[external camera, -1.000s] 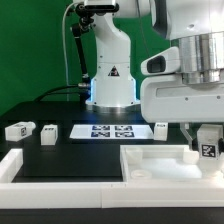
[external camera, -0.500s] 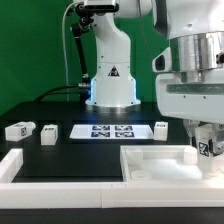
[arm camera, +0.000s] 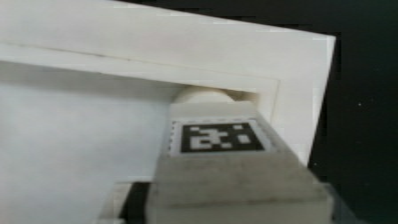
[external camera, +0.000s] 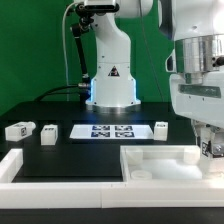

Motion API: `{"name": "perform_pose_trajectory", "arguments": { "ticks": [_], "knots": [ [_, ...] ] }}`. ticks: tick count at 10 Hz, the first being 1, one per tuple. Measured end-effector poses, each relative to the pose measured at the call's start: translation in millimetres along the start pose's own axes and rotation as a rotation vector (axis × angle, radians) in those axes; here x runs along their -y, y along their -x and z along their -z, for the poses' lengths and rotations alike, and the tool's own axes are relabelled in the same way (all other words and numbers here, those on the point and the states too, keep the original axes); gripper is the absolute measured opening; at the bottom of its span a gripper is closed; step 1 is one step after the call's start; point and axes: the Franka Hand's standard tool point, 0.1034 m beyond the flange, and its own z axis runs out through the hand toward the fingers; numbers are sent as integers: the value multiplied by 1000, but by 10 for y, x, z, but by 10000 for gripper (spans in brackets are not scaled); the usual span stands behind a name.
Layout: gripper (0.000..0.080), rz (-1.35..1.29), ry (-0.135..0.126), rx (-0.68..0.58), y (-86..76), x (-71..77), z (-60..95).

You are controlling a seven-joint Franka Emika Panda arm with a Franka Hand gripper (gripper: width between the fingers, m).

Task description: Assemble square table

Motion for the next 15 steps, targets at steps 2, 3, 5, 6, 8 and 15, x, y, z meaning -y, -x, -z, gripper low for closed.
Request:
{"name": "perform_pose_trajectory", "arguments": {
  "ticks": [2,3,5,6,8,15],
  "knots": [
    [448,256,47,11,-19,17,46],
    [578,402,56,10,1,67,74],
    [634,549,54,13,14,60,63],
    [647,593,54,14,13,60,62],
    [649,988,89,-19,102,84,116],
    [292,955,90,-25,102,84,122]
  ]
}}
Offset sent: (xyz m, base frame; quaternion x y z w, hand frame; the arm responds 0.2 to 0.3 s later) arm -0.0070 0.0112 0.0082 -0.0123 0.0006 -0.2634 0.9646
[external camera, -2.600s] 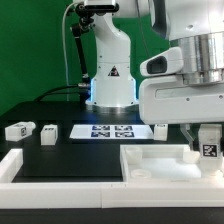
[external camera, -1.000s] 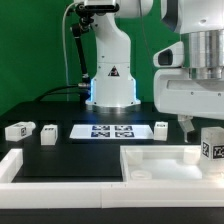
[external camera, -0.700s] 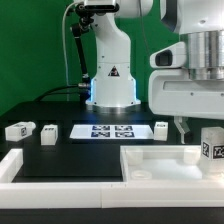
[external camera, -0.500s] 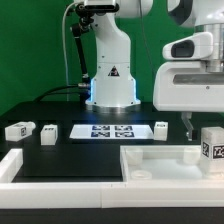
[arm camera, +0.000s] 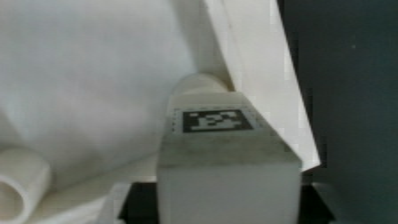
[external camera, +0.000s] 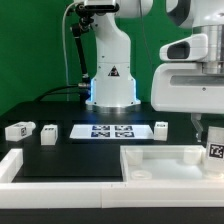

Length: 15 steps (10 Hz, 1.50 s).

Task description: Assemble square table

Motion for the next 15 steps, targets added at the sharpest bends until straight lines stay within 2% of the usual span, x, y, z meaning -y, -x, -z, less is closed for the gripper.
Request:
{"name": "perform_pose_trajectory", "arguments": {
  "ticks": [1,3,6,8,9,10,11,13,14,15],
  "knots": [
    [292,-88,2,2,4,-1,0],
    [292,-399,22,21,30,3,-1],
    [292,-851,-7,63,53,33,-5],
    [292,-1091,-43,80,52,43,-10],
    [292,-1109,-44,78,54,43,-9],
    [371,-1079,-44,78,56,42,-13],
    [371,-1047,-44,77,73,55,-19],
    [619,-721,-26,45,135,96,-35],
    [640,-533,-11,25,155,117,-35],
    [640,-467,-11,24,154,114,-37]
  ]
}}
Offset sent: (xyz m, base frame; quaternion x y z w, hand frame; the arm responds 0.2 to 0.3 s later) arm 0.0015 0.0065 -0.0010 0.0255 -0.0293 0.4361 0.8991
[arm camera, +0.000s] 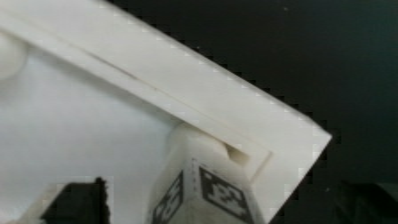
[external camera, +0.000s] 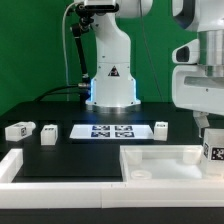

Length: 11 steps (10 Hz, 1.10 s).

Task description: Assemble square table

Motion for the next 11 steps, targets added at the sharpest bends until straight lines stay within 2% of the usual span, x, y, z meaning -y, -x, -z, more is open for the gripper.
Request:
{"name": "perform_pose_trajectory", "arguments": {
  "ticks": [2,5,8,10,11],
  "knots": [
    [648,203,2,-2,-23,-13,-6],
    [649,626,2,-7,-231,-31,-13],
    [622,589,3,-5,-215,-34,-24],
    [289,489,2,-4,-216,-36,-25],
    [289,391,3,-5,-220,-40,-26]
  ]
}}
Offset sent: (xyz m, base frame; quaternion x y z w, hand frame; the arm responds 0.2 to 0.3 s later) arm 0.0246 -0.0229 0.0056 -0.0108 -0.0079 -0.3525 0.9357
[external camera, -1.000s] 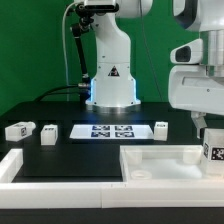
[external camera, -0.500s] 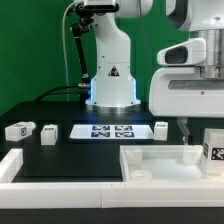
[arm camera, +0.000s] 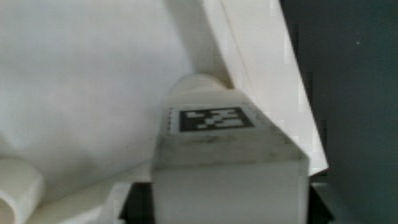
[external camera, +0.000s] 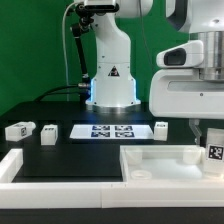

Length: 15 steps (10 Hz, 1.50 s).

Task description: Assemble square table

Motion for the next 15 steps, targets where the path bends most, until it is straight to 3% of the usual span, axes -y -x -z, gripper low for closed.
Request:
{"name": "perform_pose_trajectory", "arguments": {
  "ticks": [2,5,8,9,10,11,12,13,15],
  "knots": [
    [289,-305,-5,5,-9,-24,-2],
    [289,-746,-40,50,-17,-74,-23],
    [289,-1053,-44,63,-10,-101,-32],
    [363,-1068,-42,64,-6,-101,-37],
    [363,-1029,-40,60,4,-93,-42],
    [551,-931,-31,46,44,-51,-44],
    [551,-806,-8,40,80,-15,-35],
    [629,-650,12,29,88,20,-13],
    [643,-548,8,31,81,-3,-25]
  ]
}}
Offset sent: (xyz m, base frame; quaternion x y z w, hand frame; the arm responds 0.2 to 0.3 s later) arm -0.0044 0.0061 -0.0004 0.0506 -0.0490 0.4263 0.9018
